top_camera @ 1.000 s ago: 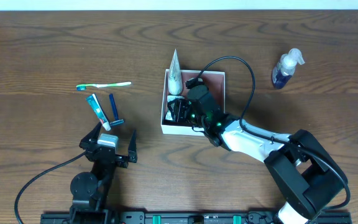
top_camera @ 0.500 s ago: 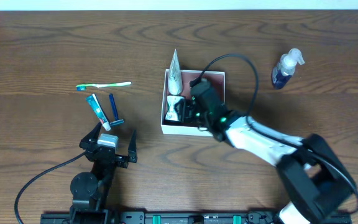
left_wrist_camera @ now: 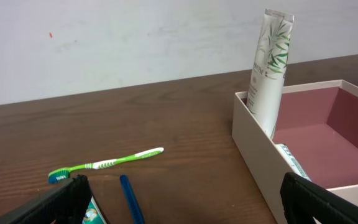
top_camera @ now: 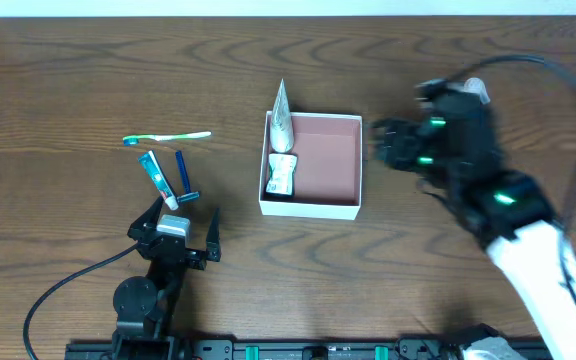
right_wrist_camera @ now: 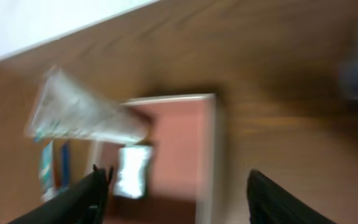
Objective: Pack container
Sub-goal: 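Withdraw the right gripper toward the blue soap bottle, then grasp the blue foaming soap bottle by its pump with the right gripper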
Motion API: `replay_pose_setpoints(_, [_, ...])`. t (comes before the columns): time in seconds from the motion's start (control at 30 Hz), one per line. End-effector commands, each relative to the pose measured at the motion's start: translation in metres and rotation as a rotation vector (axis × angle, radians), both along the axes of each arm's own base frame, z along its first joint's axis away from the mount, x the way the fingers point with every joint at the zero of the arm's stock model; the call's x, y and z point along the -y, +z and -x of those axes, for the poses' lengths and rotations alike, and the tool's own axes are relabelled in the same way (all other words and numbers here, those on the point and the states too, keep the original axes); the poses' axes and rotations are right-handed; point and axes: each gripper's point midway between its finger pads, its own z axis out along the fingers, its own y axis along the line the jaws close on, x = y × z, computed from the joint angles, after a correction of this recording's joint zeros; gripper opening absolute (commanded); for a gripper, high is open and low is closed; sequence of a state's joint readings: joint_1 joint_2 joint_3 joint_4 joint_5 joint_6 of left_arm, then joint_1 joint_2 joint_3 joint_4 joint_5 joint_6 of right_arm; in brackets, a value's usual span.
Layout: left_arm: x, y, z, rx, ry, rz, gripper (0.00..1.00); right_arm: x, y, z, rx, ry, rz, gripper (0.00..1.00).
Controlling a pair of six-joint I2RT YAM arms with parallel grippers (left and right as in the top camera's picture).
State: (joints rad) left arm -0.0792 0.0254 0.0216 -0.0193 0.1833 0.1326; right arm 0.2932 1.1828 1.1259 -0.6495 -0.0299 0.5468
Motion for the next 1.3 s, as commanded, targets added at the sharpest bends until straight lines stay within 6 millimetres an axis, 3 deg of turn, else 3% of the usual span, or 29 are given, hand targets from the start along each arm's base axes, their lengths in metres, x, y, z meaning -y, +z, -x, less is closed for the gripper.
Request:
replay_pose_setpoints(0.0, [0.001,-0.016,0.001,-0.048,-0.007,-0.015,0.98,0.068,0.001,-0.001,0.005,-0.184,0.151,0.74])
replay_pose_setpoints(0.1, [0.001,-0.016,0.001,-0.048,-0.007,-0.015,0.98,0.105,-0.009,-0.002,-0.039,-0.254,0.211,0.78])
replay_pose_setpoints(0.23, [0.001,-0.016,0.001,-0.048,-0.007,-0.015,0.98,0.132,-0.016,-0.014,-0.045,-0.287,0.25,0.79])
replay_pose_setpoints(0.4, [0.001,-0.016,0.001,-0.048,-0.007,-0.015,0.98,0.138,-0.013,-0.048,0.05,-0.166,0.333,0.99])
replay_pose_setpoints(0.7, [0.001,-0.016,0.001,-0.048,-0.007,-0.015,0.98,0.161,-0.047,-0.096,0.064,-0.15,0.415,0.99])
replay_pose_setpoints(0.97, [0.001,-0.016,0.001,-0.048,-0.007,-0.015,0.98,0.178,-0.068,-0.115,0.065,-0.133,0.468,0.99])
replay_pose_setpoints(1.1, [0.001,-0.016,0.001,-0.048,-0.007,-0.015,0.98,0.175,-0.072,-0.123,0.09,-0.103,0.429,0.99])
replay_pose_setpoints(1.27, [0.001,-0.016,0.001,-0.048,-0.007,-0.015,0.98,0.169,-0.091,-0.128,0.063,-0.058,0.412,0.99])
